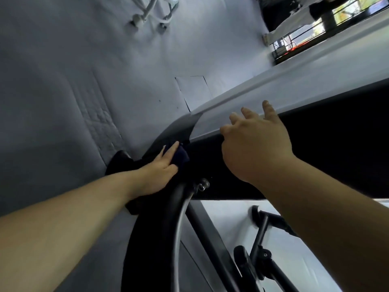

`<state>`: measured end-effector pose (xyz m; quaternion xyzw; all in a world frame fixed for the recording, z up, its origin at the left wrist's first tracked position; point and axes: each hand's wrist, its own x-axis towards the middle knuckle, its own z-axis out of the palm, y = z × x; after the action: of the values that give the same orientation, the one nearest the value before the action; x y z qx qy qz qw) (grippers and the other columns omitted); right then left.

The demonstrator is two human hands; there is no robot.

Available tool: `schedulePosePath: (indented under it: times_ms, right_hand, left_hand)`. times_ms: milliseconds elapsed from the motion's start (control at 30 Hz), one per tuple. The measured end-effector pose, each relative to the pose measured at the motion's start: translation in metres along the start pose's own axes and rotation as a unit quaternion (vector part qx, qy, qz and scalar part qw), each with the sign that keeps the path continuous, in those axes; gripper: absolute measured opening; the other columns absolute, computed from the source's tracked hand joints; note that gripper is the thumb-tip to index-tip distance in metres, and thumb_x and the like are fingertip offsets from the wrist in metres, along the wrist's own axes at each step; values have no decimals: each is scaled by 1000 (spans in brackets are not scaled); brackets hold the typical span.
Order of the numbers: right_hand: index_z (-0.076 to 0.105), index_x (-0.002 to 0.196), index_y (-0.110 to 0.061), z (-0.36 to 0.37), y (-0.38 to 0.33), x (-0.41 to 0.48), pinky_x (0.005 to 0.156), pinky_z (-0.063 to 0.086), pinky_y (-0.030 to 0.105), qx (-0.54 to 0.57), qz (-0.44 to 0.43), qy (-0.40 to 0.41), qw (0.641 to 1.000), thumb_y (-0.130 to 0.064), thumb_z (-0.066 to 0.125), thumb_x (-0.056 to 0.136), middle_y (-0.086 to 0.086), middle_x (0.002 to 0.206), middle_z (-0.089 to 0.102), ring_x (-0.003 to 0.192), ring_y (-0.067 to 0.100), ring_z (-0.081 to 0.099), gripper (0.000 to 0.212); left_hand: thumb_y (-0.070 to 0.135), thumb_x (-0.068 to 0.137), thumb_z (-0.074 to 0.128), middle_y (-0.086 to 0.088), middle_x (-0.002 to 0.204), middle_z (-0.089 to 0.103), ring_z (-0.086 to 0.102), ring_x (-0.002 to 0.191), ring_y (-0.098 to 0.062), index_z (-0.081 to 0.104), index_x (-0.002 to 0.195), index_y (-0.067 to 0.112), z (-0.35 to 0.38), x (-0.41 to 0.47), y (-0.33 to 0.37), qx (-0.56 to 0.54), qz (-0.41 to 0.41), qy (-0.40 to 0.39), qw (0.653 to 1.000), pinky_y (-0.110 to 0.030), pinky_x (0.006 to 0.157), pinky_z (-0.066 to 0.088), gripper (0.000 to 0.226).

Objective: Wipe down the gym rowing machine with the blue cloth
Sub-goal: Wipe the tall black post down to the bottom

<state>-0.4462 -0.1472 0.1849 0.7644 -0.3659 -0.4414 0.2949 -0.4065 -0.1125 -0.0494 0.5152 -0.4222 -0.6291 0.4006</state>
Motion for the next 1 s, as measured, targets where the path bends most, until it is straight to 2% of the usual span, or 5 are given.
schedulePosePath:
  times_ms: [333, 567, 667, 833, 1000]
  right_hand:
    - [32, 151, -22, 22, -45, 49, 120, -2, 59, 13, -46, -41, 998, -34, 38, 101, 4, 160, 28, 151, 26, 10, 52]
    - [32, 152, -23, 37, -72, 70, 118, -7, 60, 6, -66, -85, 994, -29, 34, 99, 9, 162, 19, 152, 26, 4, 53]
    - [28, 154, -23, 40, -82, 78, 118, -8, 60, 4, -75, -104, 992, -30, 34, 100, 9, 164, 12, 152, 26, -1, 54]
    - [26, 155, -24, 42, -97, 99, 118, -8, 58, 26, -98, -141, 985, -28, 34, 101, 3, 165, 15, 152, 25, -3, 54]
    - [25, 155, -26, 49, -108, 124, 116, -11, 62, 16, -106, -182, 977, -27, 36, 101, -1, 164, 16, 152, 25, -5, 55]
  left_hand:
    - [9, 100, 39, 19, 155, 13, 10, 140, 6, 20, 150, 48, 14, 6, -25, -154, 56, 21, 986, -15, 109, 11, 66]
    - [25, 100, 33, -3, 164, 12, 18, 149, -25, 11, 153, 46, 13, 27, -122, -116, -168, 69, 976, -43, 122, 15, 62]
    - [15, 93, 38, 4, 160, 25, 23, 147, -15, 28, 152, 38, 17, 26, -102, -165, -66, 167, 970, -34, 121, 17, 65]
    - [7, 90, 47, -3, 95, 61, 60, 80, -20, 38, 133, 32, 12, 27, -82, -53, 36, 196, 978, -31, 67, 41, 51]
    - [-4, 90, 43, 1, 147, 41, 42, 132, -19, 51, 138, 21, -1, 44, -128, 23, -41, 225, 973, -29, 109, 34, 55]
